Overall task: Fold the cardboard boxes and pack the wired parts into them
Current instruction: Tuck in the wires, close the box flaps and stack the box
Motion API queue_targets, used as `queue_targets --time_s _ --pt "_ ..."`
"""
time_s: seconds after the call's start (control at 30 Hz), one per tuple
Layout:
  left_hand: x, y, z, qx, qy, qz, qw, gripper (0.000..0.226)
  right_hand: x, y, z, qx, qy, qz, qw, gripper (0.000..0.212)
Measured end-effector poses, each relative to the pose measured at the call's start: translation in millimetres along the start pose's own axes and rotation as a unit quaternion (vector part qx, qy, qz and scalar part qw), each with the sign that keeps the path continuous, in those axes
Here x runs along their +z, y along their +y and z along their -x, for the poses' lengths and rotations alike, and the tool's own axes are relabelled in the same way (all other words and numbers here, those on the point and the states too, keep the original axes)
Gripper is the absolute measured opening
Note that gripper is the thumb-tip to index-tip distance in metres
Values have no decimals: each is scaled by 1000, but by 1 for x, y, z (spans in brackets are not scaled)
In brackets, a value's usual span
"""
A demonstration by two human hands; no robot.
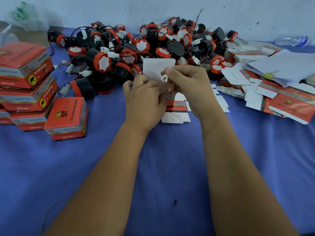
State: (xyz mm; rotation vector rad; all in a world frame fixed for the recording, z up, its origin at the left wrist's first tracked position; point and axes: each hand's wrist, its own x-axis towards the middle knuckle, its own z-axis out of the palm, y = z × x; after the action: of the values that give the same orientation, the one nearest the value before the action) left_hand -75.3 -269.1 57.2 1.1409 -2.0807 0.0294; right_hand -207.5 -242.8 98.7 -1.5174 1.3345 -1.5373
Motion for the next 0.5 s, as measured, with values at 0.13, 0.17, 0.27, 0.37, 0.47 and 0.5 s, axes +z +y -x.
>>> queue_targets --time_s 0.13,0.17,0.27,0.37,0.47,0.5 --pt "-1 0 0 4 11 14 1000 27 1 0 0 -2 56 14 998 8" --pt "-1 0 0 5 15 17 1000 26 3 2 0 -6 70 35 997 9" --pt "1 -2 0 5 21 19 1000 23 7 8 -1 -35 111 134 984 14" --pt "1 -2 1 4 19 22 1000 26 8 13 1 -63 129 217 966 15" --pt "2 -2 1 7 25 18 999 25 10 16 4 -67 99 285 951 18" --pt "2 -2 0 8 28 17 999 25 11 16 4 -67 87 308 945 19"
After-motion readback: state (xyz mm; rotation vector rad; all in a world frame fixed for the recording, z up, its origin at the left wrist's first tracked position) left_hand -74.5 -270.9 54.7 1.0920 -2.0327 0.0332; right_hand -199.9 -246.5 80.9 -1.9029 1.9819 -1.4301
